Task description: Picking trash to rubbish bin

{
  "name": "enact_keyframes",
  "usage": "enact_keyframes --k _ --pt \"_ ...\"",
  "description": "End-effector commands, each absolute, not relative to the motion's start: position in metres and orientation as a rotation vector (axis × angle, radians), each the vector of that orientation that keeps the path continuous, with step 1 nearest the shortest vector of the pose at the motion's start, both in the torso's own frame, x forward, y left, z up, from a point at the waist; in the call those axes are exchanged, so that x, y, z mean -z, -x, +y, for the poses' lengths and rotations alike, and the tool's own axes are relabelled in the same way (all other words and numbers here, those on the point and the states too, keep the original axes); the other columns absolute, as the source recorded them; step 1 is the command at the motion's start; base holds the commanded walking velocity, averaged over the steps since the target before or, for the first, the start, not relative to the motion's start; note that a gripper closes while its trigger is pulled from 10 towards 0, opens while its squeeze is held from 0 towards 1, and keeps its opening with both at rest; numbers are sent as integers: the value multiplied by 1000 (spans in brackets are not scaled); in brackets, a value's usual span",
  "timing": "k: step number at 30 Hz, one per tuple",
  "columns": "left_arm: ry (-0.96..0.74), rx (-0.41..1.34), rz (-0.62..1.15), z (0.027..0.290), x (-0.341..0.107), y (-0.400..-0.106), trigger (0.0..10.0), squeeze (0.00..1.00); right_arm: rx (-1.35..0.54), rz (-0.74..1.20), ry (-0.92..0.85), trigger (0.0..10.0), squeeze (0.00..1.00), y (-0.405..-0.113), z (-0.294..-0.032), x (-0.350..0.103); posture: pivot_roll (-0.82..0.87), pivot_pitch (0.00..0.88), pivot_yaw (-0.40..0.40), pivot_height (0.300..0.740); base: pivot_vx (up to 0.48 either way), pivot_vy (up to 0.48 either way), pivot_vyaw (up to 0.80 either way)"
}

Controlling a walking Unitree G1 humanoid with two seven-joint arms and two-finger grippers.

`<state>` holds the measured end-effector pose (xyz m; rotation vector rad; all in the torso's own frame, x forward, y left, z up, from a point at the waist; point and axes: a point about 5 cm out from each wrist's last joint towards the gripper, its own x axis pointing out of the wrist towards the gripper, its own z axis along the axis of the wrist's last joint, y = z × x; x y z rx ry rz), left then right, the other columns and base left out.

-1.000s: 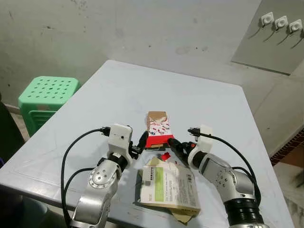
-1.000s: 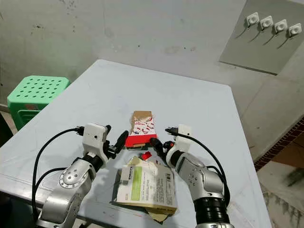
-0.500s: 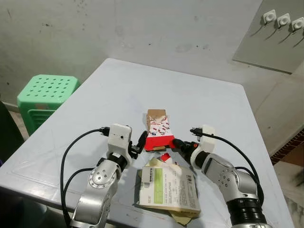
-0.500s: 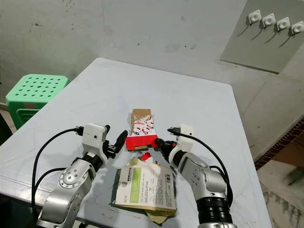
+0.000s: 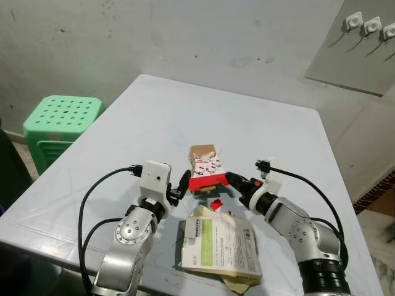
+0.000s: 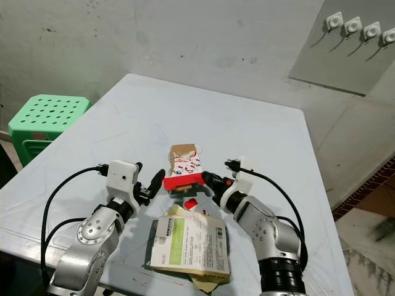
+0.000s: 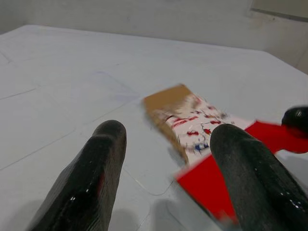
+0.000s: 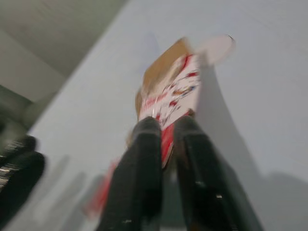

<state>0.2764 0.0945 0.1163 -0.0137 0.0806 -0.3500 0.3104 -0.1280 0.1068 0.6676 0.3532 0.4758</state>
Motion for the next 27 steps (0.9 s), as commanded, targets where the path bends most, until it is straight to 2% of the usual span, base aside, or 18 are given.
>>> enact_keyframes --k 1,21,27 --pt "11 358 72 91 -119 -276 10000 0 -492 310 -693 0 0 -310 -136 -114 -9 22 -120 740 0 0 0" --pt "8 362 62 91 -121 -279 10000 0 -661 173 -782 0 0 -299 -139 -133 -15 6 -110 740 0 0 0" --pt "10 363 54 90 -122 -281 10000 0 -776 122 -805 0 0 -291 -134 -145 -18 0 -109 740 0 0 0"
